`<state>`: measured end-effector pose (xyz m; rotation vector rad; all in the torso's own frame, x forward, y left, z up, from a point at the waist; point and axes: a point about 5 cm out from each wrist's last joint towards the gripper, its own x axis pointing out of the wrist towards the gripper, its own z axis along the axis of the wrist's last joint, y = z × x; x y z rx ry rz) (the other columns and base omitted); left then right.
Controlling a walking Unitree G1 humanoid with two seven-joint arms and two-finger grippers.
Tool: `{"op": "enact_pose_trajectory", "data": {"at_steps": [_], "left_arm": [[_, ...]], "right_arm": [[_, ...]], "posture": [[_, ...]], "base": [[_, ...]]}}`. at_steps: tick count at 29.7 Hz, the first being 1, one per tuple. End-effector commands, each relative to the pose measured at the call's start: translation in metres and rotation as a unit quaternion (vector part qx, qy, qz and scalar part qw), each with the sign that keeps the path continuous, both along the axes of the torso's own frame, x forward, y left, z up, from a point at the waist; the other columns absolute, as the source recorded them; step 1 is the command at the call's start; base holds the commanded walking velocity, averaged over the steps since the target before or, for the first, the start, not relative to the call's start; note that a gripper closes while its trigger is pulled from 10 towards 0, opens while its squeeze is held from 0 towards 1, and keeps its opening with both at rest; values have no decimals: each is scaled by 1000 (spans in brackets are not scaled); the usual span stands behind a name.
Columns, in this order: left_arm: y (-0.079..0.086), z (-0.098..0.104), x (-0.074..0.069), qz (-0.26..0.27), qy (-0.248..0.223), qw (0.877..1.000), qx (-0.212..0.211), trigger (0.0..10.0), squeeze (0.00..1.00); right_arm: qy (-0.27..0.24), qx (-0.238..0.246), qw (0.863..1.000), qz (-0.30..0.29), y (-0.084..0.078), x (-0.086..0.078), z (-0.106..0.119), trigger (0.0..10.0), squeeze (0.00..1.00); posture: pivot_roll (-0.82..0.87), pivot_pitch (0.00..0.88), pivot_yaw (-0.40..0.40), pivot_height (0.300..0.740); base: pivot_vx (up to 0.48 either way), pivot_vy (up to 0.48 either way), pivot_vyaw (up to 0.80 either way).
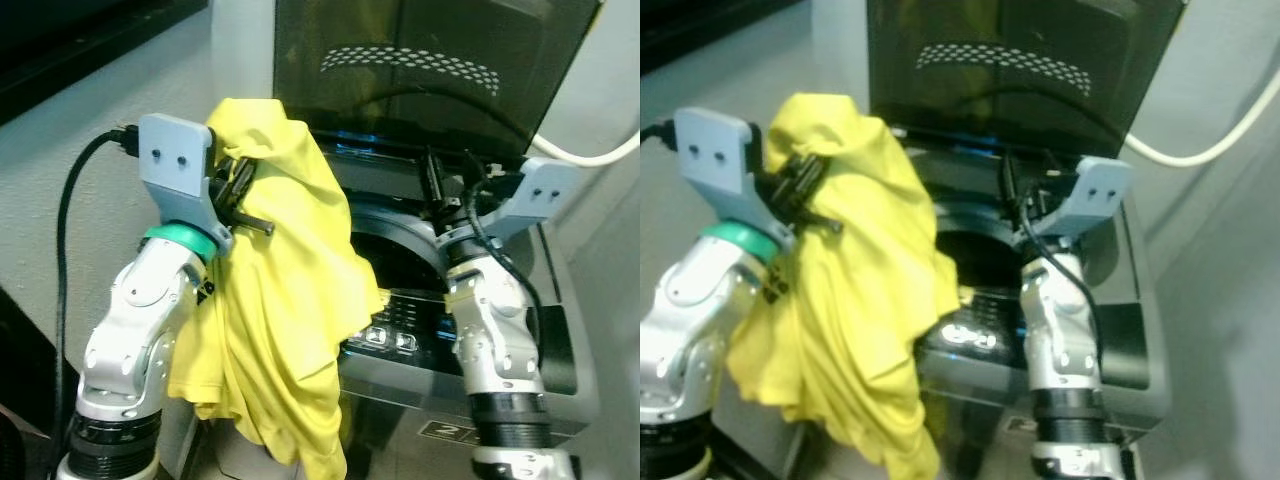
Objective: Clothes washing
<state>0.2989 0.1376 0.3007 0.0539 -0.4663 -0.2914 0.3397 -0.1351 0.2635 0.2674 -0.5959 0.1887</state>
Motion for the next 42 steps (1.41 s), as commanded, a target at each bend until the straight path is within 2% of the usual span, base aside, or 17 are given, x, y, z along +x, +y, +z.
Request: {"op": "enact_pose_trajectory", "data": {"at_steps": [1,8,13,16,18,24,25,26,29,30,32,34,35,36,37,40,42], "left_arm": [[-1,1,-2,-2,-6,1000,-1,10000,0],[-3,1,-1,-12,-12,1000,11,10000,0],[-7,16,17,0,-74,994,81,10000,0],[-8,20,22,-2,-82,993,86,10000,0],[-15,40,49,-14,-112,988,110,10000,0],[-24,70,69,3,-166,975,148,10000,0],[-32,85,71,18,-205,962,181,10000,0],[-32,85,71,18,-205,962,181,10000,0],[-53,119,65,74,-324,903,272,10000,0],[-53,119,65,74,-324,903,272,10000,0],[-63,129,62,90,-370,879,287,10000,0],[-67,130,62,92,-377,874,293,10000,0],[-70,124,69,61,-332,899,280,10000,0],[-75,103,84,-14,-223,941,256,10000,0],[-82,73,94,-118,-111,960,227,10000,0],[-88,51,97,-196,-44,959,201,10000,0],[-93,23,97,-276,29,940,197,10000,0]], "right_arm": [[4,-2,1000,-6,-3,0,-2,10000,0],[3,-3,1000,-6,-3,0,-1,10000,0],[-23,-44,999,4,7,-2,6,10000,0],[-30,-51,998,7,9,-3,8,10000,0],[-89,-50,995,-19,8,-6,40,10000,0],[-168,-61,979,-100,-12,-17,77,10000,0],[-199,-76,967,-140,-20,-25,89,10000,0],[-199,-76,967,-140,-20,-25,89,10000,0],[-251,-93,941,-209,-37,-42,108,10000,0],[-251,-93,941,-209,-37,-42,108,10000,0],[-256,-96,934,-231,-43,-46,109,10000,0],[-254,-97,933,-234,-44,-47,109,10000,0],[-247,-96,935,-236,-45,-46,106,10000,0],[-236,-96,939,-230,-43,-44,101,10000,0],[-225,-98,944,-223,-40,-43,95,10000,0],[-217,-99,946,-218,-37,-43,91,10000,0],[-206,-103,951,-207,-32,-42,84,10000,0]], "posture": [[93,0,-2,740],[94,0,-2,740],[92,8,-2,740],[88,15,1,740],[50,43,21,740],[-5,83,44,740],[-26,99,52,740],[-26,99,52,740],[-45,117,65,740],[-45,117,65,740],[-64,140,73,740],[-65,146,73,740],[-65,154,73,740],[-71,171,79,740],[-75,177,81,740],[-78,181,82,740],[-77,191,86,740]], "base": [[0,0,0],[0,0,0],[0,0,0],[0,0,0],[0,0,0],[0,0,0],[0,0,0],[0,0,0],[0,0,0],[0,0,0],[0,0,0],[0,0,0],[0,0,0],[0,0,0],[0,0,0],[0,0,0],[0,0,0]]}}
